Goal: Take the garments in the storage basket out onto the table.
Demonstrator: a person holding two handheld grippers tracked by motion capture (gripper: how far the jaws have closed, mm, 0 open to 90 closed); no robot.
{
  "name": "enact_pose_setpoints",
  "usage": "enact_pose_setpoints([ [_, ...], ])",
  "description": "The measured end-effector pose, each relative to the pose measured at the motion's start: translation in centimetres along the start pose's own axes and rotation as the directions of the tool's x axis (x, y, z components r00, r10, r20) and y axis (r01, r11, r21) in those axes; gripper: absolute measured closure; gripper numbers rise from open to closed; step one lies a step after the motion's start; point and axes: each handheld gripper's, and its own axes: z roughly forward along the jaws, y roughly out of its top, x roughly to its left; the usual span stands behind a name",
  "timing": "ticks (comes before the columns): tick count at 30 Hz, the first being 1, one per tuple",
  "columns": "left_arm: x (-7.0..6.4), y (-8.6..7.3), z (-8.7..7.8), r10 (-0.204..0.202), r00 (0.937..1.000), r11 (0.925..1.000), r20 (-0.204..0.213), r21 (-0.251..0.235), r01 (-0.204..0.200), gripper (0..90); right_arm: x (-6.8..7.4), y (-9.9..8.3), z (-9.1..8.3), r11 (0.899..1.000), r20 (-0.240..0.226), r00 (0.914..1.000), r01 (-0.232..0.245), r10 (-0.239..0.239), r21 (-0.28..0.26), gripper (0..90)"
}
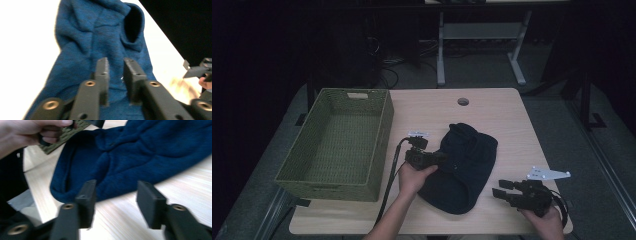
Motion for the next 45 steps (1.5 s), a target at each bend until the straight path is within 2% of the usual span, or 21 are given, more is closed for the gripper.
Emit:
enact_pose_setpoints([
  [1,0.0,0.0,0.0,0.0,1.0,1.0,0.0,0.0,0.0,78.7,0.0,0.0,0.0,1.0,0.0,1.0,0.0,0.0,0.0,52.4],
  [2,0.2,-0.1,-0.2,0.0,0.9999,1.0,-0.011,-0.008,0.0,80.6,0.2,0.4,0.6,1.0,-0.02,0.9997,-0.014,0.015,0.018,59.2],
  [5,1.0,-0.2,-0.7,-0.015,0.9996,0.9997,-0.025,-0.018,0.014,80.7,0.4,0.7,1.3,0.999,-0.037,0.9991,-0.021,0.022,0.035,64.2],
  [6,1.4,-0.2,-1.0,-0.023,0.9989,0.9996,-0.04,-0.019,0.022,80.3,0.5,1.0,2.0,0.998,-0.048,0.9986,-0.019,0.022,0.052,69.5],
  [8,1.9,-0.3,-1.1,-0.03,0.9979,0.9995,-0.057,-0.015,0.029,79.0,0.7,1.4,2.7,0.998,-0.055,0.9981,-0.025,0.029,0.066,74.3],
  [10,2.1,-0.4,-1.0,-0.03,0.9972,0.9995,-0.069,-0.01,0.029,78.0,0.8,1.7,3.1,0.997,-0.054,0.998,-0.027,0.031,0.076,76.2],
  [11,2.5,-0.5,-0.8,-0.039,0.9961,0.9992,-0.08,0.007,0.04,77.6,0.9,2.1,4.1,0.994,-0.063,0.9969,-0.04,0.047,0.098,78.9],
  [14,2.8,-0.8,-0.7,-0.046,0.9945,0.9987,-0.094,0.017,0.047,77.1,0.9,2.4,5.0,0.992,-0.068,0.9963,-0.044,0.052,0.119,79.4],
  [16,3.1,-1.2,-0.5,-0.054,0.9931,0.9977,-0.104,0.036,0.058,77.2,0.9,2.5,5.9,0.987,-0.068,0.9962,-0.043,0.054,0.154,80.3],
  [17,3.3,-1.4,-0.5,-0.052,0.9926,0.9974,-0.109,0.044,0.057,77.2,0.9,2.4,6.9,0.978,-0.07,0.9962,-0.037,0.052,0.203,80.3],
  [19,3.5,-1.9,-0.5,-0.065,0.992,0.9962,-0.108,0.051,0.07,77.1,1.0,2.3,7.2,0.975,-0.068,0.9965,-0.034,0.05,0.22,80.3],
  [20,3.7,-2.3,-0.8,-0.071,0.9922,0.9961,-0.102,0.044,0.076,77.1,1.0,2.1,7.6,0.965,-0.061,0.9972,-0.027,0.044,0.259,80.3],
  [21,3.7,-2.3,-0.8,-0.071,0.9922,0.9961,-0.102,0.044,0.076,77.0,1.0,2.1,7.6,0.965,-0.061,0.9972,-0.027,0.044,0.259,80.3],
  [23,3.4,-2.9,-1.3,-0.051,0.9923,0.9971,-0.113,0.05,0.057,77.1,0.8,2.2,7.7,0.961,-0.065,0.9969,-0.026,0.046,0.276,80.3],
  [32,2.2,-5.0,-2.5,-0.029,0.9947,0.9975,-0.099,0.061,0.035,77.3,-0.4,2.5,7.0,0.949,-0.045,0.9977,-0.034,0.05,0.313,80.1],
  [35,1.5,-6.5,-3.1,-0.024,0.9966,0.9985,-0.079,0.047,0.028,77.3,-0.8,2.6,6.8,0.946,-0.045,0.9974,-0.038,0.056,0.321,80.0],
  [39,1.1,-7.5,-3.6,-0.028,0.998,0.9987,-0.057,0.041,0.031,77.4,-1.3,2.8,6.7,0.945,-0.044,0.9975,-0.038,0.056,0.324,80.2],
  [43,0.2,-8.7,-4.0,-0.009,0.999,0.9991,-0.044,0.041,0.011,77.4,-1.8,3.0,6.6,0.94,-0.038,0.9978,-0.038,0.054,0.34,82.1],
  [45,-0.1,-9.3,-4.2,-0.001,0.9993,0.9992,-0.038,0.04,0.003,77.4,-1.8,3.3,6.6,0.933,-0.038,0.9978,-0.037,0.054,0.357,81.9],
])
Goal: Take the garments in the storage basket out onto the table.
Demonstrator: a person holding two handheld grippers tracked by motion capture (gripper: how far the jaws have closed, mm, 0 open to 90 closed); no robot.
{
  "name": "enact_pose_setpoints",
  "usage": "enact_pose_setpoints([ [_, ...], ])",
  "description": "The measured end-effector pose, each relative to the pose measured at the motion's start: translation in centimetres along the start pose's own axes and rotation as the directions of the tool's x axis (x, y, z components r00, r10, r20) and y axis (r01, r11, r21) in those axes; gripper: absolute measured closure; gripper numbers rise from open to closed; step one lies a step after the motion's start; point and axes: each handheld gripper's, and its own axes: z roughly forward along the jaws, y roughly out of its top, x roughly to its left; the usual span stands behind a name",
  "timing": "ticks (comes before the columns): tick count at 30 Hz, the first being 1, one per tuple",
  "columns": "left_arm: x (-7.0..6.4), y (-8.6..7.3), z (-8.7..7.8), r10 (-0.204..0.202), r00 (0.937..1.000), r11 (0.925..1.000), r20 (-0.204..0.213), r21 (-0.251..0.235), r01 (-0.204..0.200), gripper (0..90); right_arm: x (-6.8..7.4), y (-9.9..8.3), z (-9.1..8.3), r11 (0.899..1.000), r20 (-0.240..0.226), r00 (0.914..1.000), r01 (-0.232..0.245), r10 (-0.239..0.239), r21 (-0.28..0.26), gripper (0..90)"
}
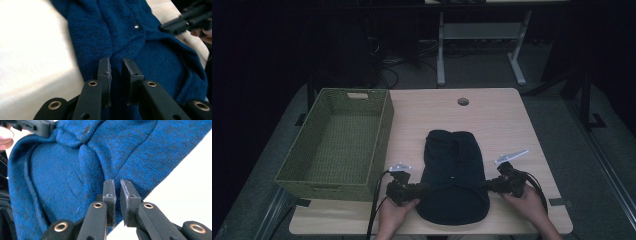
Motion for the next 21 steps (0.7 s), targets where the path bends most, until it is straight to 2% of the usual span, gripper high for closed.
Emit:
enact_pose_setpoints([
  [3,-0.2,-0.6,-0.3,-0.002,0.9998,1.0,0.018,-0.002,0.002,77.4,0.0,0.3,-0.1,1.0,-0.01,0.9999,-0.007,0.007,0.012,79.4],
  [5,-0.2,-0.9,-0.6,-0.007,0.9996,0.9998,0.026,-0.016,0.007,77.3,0.2,0.8,-0.3,1.0,-0.025,0.9996,-0.011,0.011,-0.001,79.3],
  [8,-0.3,-0.5,-0.7,-0.011,0.9991,0.9991,0.042,-0.04,0.013,77.3,0.8,2.0,-0.3,1.0,-0.054,0.9985,-0.004,0.003,-0.013,79.3],
  [10,-0.3,-0.3,-0.7,-0.007,0.999,0.9988,0.045,-0.048,0.009,77.5,1.0,2.5,-0.2,1.0,-0.057,0.9984,0.003,-0.004,-0.009,79.4],
  [11,-0.4,-0.1,-0.6,-0.01,0.9986,0.9982,0.052,-0.058,0.013,77.6,1.6,3.7,0.3,1.0,-0.071,0.9973,0.018,-0.019,-0.012,79.4],
  [15,-0.3,0.3,0.1,-0.005,0.9981,0.999,0.061,-0.044,0.008,77.7,3.0,6.4,1.8,0.998,-0.088,0.9945,0.055,-0.056,-0.01,79.7],
  [16,-0.4,0.2,0.3,-0.007,0.9981,0.9991,0.062,-0.041,0.01,77.7,3.0,6.4,1.8,0.998,-0.088,0.9945,0.055,-0.056,-0.01,79.7],
  [19,-0.3,0.0,0.4,-0.011,0.9976,0.999,0.068,-0.043,0.013,77.8,3.9,8.3,3.4,0.997,-0.099,0.9923,0.072,-0.073,-0.012,80.2],
  [21,-0.2,-0.1,0.5,-0.012,0.9972,0.9991,0.074,-0.041,0.015,78.1,4.4,9.7,4.7,0.998,-0.119,0.9908,0.062,-0.065,-0.024,81.1],
])
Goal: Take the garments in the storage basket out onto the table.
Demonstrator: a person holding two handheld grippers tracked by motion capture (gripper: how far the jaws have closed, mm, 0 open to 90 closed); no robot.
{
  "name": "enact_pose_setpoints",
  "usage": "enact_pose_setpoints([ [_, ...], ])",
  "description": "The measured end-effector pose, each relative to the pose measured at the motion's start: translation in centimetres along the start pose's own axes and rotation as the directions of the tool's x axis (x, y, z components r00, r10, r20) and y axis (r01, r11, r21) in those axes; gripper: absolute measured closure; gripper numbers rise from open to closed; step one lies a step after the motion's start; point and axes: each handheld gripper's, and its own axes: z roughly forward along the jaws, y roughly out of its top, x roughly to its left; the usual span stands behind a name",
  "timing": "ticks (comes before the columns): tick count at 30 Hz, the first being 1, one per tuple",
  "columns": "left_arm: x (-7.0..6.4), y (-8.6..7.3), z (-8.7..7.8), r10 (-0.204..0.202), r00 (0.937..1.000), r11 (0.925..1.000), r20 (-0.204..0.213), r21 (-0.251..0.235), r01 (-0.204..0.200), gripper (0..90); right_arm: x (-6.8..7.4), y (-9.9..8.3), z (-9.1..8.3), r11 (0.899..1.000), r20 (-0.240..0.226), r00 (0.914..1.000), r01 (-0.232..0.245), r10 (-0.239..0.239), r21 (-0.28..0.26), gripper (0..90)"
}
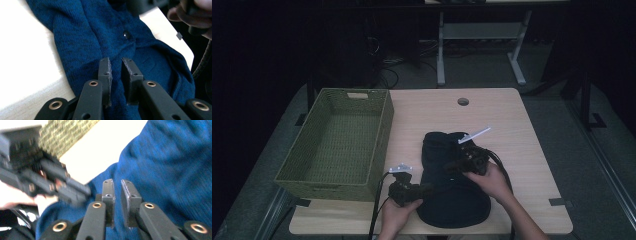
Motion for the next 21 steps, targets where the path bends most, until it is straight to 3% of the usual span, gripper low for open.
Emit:
enact_pose_setpoints([
  [5,0.0,-0.4,0.0,-0.001,1.0,1.0,0.004,-0.002,0.001,78.0,0.3,2.4,2.3,1.0,-0.001,0.9999,-0.016,0.016,-0.008,81.2],
  [10,0.0,-0.7,0.1,-0.006,0.9999,1.0,0.012,0.0,0.006,78.2,0.2,4.2,4.6,0.999,0.047,0.9985,-0.029,0.028,0.014,83.4],
  [15,-0.1,-0.9,0.1,0.0,0.9999,1.0,0.015,0.005,0.0,78.5,-0.3,4.9,6.4,0.998,0.101,0.9939,-0.049,0.044,0.047,85.2],
  [18,-0.2,-1.2,0.1,-0.006,0.9997,1.0,0.023,0.006,0.006,78.6,-0.8,5.0,7.8,0.995,0.155,0.9868,-0.062,0.048,0.08,88.7],
  [21,-0.2,-1.4,0.0,-0.007,0.9996,0.9999,0.026,0.008,0.007,78.9,-1.0,5.1,8.2,0.994,0.153,0.9855,-0.083,0.072,0.069,89.5],
])
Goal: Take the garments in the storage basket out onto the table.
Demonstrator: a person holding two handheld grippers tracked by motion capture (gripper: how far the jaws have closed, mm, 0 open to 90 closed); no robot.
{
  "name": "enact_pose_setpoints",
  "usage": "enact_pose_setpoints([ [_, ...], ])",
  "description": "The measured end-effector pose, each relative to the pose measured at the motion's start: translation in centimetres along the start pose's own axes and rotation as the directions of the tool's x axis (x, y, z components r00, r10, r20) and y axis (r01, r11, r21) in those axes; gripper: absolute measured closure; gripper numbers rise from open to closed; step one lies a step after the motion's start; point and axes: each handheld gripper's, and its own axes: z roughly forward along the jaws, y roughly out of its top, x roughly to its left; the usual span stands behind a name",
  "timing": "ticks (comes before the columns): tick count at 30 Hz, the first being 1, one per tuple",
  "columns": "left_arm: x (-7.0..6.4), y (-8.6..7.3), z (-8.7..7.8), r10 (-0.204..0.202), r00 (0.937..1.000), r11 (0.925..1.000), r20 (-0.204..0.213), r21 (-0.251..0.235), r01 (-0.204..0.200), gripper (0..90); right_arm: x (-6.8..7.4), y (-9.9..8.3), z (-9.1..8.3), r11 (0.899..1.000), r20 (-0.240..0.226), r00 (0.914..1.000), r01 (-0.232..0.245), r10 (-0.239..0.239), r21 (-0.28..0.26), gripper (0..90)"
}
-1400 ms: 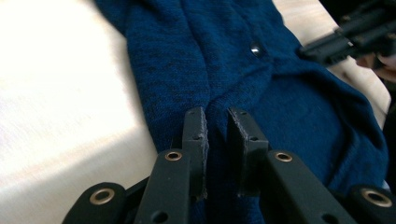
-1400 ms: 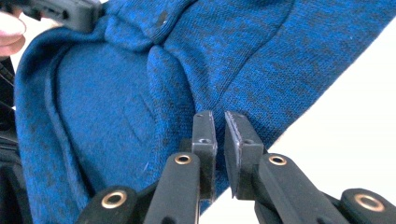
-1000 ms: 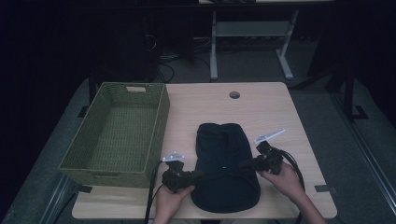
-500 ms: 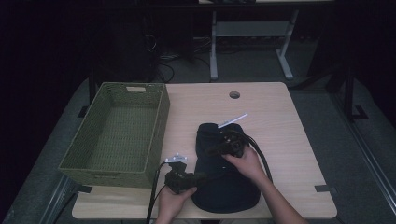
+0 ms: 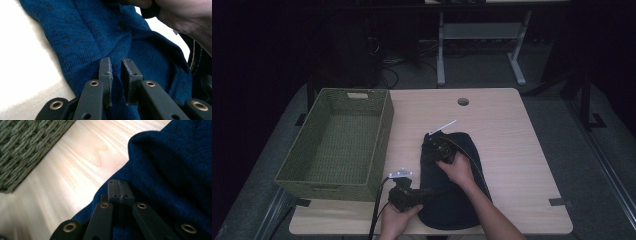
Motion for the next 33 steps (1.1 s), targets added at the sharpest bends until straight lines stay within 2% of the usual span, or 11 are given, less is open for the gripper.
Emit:
enact_pose_setpoints([
  [1,-0.1,-0.1,0.0,0.003,1.0,1.0,-0.001,0.002,-0.003,79.0,0.1,0.2,0.2,1.0,0.02,0.9998,0.0,0.0,0.0,89.6],
  [7,-0.2,-0.5,-0.2,0.005,1.0,1.0,0.002,0.004,-0.005,78.9,0.0,0.7,0.4,1.0,0.051,0.9985,-0.022,0.022,-0.008,89.6],
  [10,-0.1,-0.5,-0.2,0.002,1.0,1.0,0.007,0.004,-0.002,78.9,-0.2,0.7,0.4,0.999,0.033,0.9989,-0.033,0.034,-0.017,89.4],
  [12,-0.1,-0.4,-0.3,0.0,0.9999,1.0,0.012,0.001,0.0,78.2,-0.4,0.6,0.1,0.999,0.006,0.9992,-0.04,0.041,-0.029,83.4],
  [14,-0.1,-0.1,-0.4,-0.003,0.9999,1.0,0.017,-0.006,0.003,77.6,-0.4,0.5,-0.2,0.998,-0.014,0.999,-0.044,0.043,-0.04,82.7],
  [16,-0.1,0.2,-0.6,-0.002,0.9999,0.9998,0.016,-0.021,0.003,77.3,-0.5,0.4,-1.0,0.997,-0.037,0.9984,-0.045,0.042,-0.065,81.7],
  [17,-0.1,0.5,-0.6,-0.001,0.9999,0.9997,0.016,-0.026,0.001,76.9,-0.5,0.1,-2.0,0.995,-0.065,0.997,-0.047,0.042,-0.088,81.3],
  [18,-0.1,0.7,-0.6,0.0,0.9999,0.9995,0.016,-0.033,0.001,76.9,-0.5,0.1,-2.0,0.995,-0.065,0.997,-0.047,0.042,-0.088,81.3],
  [24,-0.2,2.4,-0.2,-0.008,0.9999,0.9981,0.012,-0.06,0.008,75.4,-1.1,-1.4,-4.9,0.992,-0.121,0.9921,-0.049,0.035,-0.119,78.9],
  [28,-0.1,3.4,0.6,-0.005,1.0,0.9984,-0.001,-0.057,0.005,74.4,-1.7,-2.9,-6.6,0.99,-0.126,0.9912,-0.058,0.042,-0.129,77.0],
  [33,0.2,4.8,2.0,-0.007,0.9996,0.9993,-0.028,-0.037,0.006,71.7,-3.2,-5.8,-8.7,0.989,-0.136,0.9894,-0.068,0.05,-0.134,75.2],
])
